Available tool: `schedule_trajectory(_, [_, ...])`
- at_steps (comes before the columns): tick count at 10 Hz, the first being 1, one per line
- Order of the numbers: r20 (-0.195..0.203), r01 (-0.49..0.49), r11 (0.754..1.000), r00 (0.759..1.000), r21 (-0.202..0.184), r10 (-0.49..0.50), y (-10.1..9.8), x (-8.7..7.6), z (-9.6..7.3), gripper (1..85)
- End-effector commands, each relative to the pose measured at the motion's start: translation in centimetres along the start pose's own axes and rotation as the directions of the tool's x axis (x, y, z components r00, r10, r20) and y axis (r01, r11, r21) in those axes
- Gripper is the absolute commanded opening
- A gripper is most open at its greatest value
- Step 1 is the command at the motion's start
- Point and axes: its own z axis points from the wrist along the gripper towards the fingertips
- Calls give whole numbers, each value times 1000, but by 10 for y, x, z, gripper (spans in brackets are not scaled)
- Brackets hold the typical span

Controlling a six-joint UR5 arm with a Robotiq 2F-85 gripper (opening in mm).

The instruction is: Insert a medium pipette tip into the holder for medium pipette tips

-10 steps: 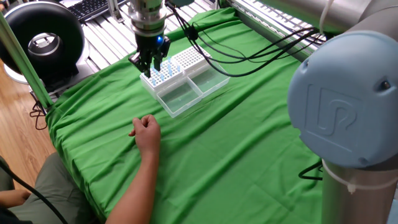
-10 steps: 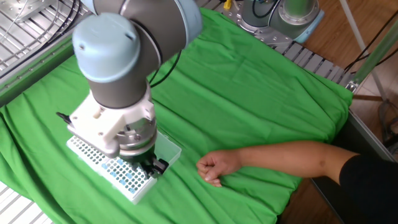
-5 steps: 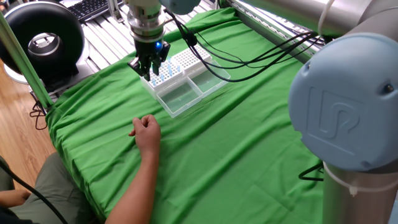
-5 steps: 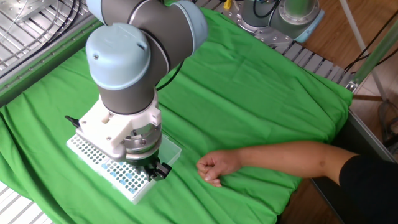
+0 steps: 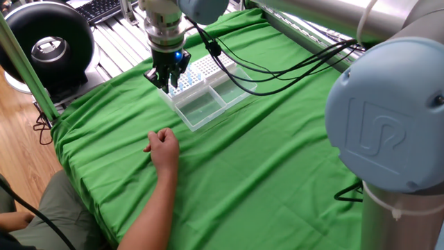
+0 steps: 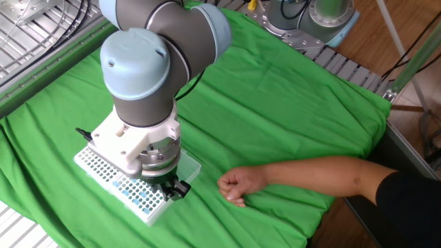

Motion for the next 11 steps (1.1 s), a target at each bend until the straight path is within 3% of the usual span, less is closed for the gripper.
schedule_trajectory(1, [9,-13,1000,1000,-10,13,1,-1,6,290])
schedule_trajectory(5, [15,-24,1000,1000,-11,24,2,-2,9,240])
schedule_trajectory(6, [12,-40,999,999,-10,41,2,-1,9,133])
schedule_trajectory(7, [12,-53,999,999,-10,53,2,-1,9,83])
schedule_trajectory(9, [8,-61,998,998,-12,61,2,0,7,13])
schedule_trajectory(11, [-9,-62,998,998,-12,62,2,4,1,10])
